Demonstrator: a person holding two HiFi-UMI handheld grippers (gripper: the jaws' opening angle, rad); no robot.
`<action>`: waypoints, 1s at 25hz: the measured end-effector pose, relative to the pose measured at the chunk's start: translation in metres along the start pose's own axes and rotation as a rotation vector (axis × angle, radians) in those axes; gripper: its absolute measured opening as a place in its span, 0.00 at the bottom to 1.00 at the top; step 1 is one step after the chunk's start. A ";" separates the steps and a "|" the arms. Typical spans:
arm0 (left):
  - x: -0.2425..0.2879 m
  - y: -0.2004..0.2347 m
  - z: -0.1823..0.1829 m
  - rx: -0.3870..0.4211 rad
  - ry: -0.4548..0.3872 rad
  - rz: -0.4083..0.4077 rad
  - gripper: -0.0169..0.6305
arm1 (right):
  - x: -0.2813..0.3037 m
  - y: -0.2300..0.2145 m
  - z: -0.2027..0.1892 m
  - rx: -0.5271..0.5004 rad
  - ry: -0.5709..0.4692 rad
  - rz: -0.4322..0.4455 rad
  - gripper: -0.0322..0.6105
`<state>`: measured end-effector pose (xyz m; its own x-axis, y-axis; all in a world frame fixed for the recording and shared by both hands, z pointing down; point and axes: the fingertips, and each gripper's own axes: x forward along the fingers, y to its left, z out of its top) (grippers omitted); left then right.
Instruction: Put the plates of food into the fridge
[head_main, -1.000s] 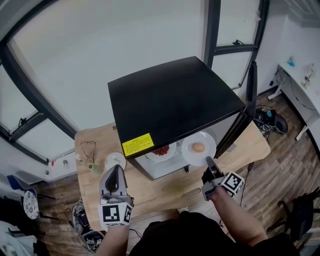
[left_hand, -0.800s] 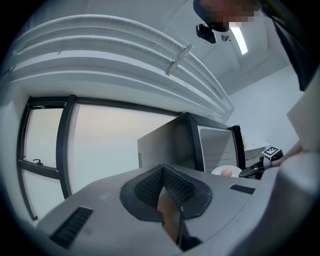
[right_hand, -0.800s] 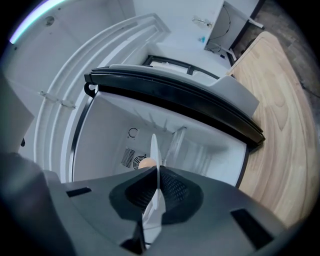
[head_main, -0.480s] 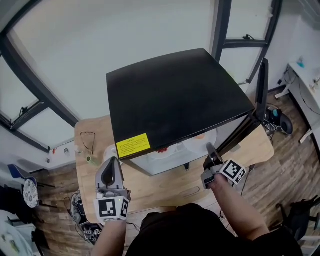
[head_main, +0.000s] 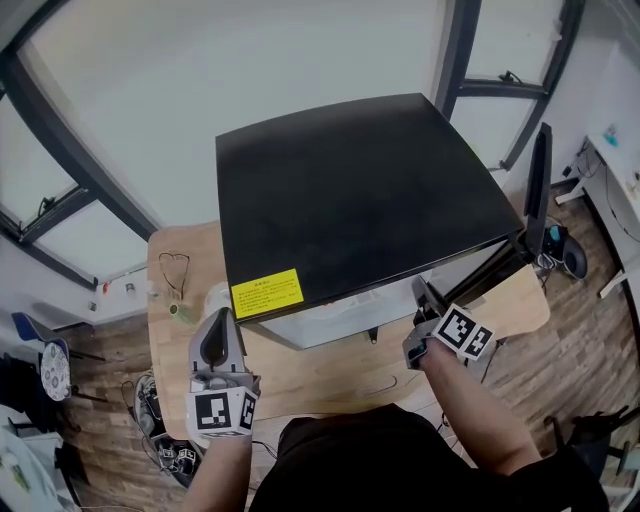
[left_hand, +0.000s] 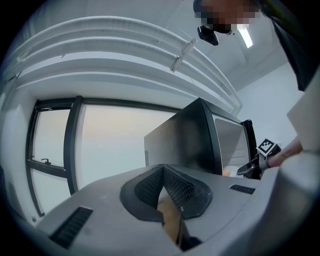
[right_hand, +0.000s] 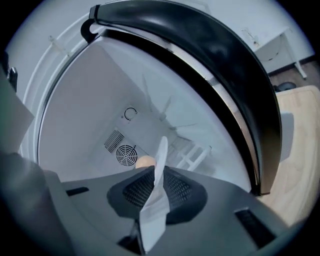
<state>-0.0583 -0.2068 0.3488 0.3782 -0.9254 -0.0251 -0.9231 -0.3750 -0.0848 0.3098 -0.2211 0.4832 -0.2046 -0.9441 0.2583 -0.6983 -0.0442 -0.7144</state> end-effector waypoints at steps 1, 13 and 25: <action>0.000 0.001 0.000 -0.001 -0.002 0.004 0.03 | 0.002 -0.001 0.000 -0.025 0.006 -0.014 0.16; -0.007 0.015 -0.006 -0.019 -0.006 0.040 0.03 | 0.005 -0.012 0.004 -0.225 0.006 -0.160 0.27; -0.032 0.028 -0.002 0.008 -0.009 0.009 0.03 | -0.026 0.000 0.004 -0.275 -0.113 -0.201 0.32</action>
<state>-0.0965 -0.1881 0.3492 0.3710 -0.9280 -0.0352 -0.9258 -0.3667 -0.0923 0.3172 -0.1980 0.4738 0.0224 -0.9563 0.2916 -0.8783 -0.1581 -0.4512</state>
